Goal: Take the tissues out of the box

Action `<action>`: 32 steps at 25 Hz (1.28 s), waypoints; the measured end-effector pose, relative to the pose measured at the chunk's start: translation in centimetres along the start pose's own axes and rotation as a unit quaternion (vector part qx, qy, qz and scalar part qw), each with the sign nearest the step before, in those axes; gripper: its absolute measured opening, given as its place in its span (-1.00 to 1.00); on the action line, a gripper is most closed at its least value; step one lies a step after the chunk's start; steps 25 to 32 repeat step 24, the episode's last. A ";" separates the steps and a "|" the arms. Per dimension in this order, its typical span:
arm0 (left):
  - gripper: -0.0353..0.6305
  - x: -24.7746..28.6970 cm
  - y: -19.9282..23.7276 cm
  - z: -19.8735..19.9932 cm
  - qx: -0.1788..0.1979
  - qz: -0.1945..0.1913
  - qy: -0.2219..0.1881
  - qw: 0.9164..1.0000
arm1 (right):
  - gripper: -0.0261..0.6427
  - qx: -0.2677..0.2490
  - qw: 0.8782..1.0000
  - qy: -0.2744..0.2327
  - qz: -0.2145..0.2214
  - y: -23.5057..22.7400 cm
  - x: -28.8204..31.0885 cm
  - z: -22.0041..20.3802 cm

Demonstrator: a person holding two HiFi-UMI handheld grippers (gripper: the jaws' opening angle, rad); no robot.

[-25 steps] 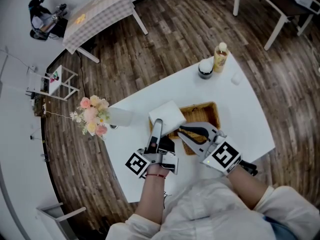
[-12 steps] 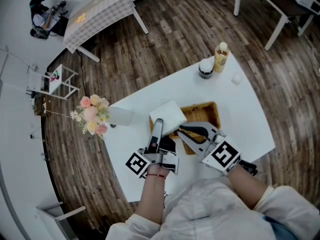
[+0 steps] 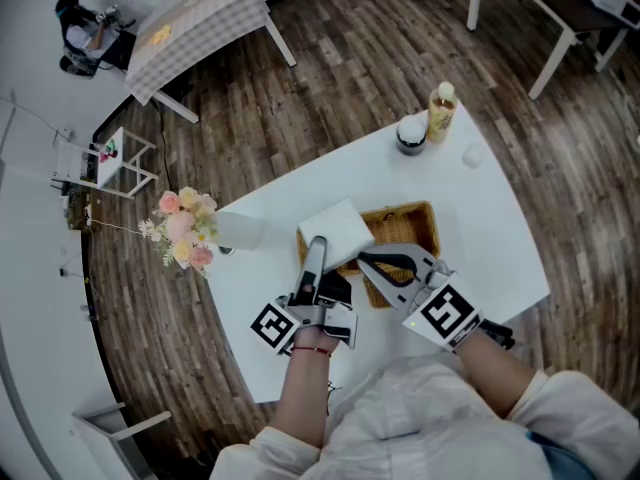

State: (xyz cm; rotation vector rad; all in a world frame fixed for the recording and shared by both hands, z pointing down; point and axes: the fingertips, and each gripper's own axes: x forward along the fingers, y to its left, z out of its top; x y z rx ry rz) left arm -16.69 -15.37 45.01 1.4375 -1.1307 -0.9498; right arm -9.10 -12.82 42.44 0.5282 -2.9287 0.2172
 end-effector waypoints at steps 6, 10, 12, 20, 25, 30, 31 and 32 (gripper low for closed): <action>-0.16 0.0 0.1 0.0 -0.002 -0.002 0.000 1.000 | -0.83 0.001 1.000 0.001 0.003 0.1 -0.1 -0.1; -0.16 0.0 0.0 0.0 -0.004 -0.001 0.001 1.000 | -0.83 0.005 1.000 0.001 0.004 0.2 0.0 -0.1; -0.16 0.0 0.0 0.0 -0.005 -0.001 0.002 1.000 | -0.83 0.005 1.000 0.001 0.006 0.3 0.1 -0.1; -0.16 0.0 0.2 0.0 -0.009 -0.001 0.001 1.000 | -0.83 0.007 1.000 0.002 0.008 0.2 0.2 -0.3; -0.16 0.1 0.1 -0.2 -0.012 -0.002 0.001 1.000 | -0.83 0.011 1.000 0.002 0.006 0.0 0.1 -0.3; -0.16 0.1 0.1 -0.2 -0.012 -0.002 0.001 1.000 | -0.83 0.011 1.000 0.002 0.006 0.0 0.1 -0.3; -0.16 0.1 0.1 -0.2 -0.012 -0.002 0.001 1.000 | -0.83 0.011 1.000 0.002 0.006 0.0 0.1 -0.3; -0.16 0.1 0.1 -0.2 -0.012 -0.002 0.001 1.000 | -0.83 0.011 1.000 0.002 0.006 0.0 0.1 -0.3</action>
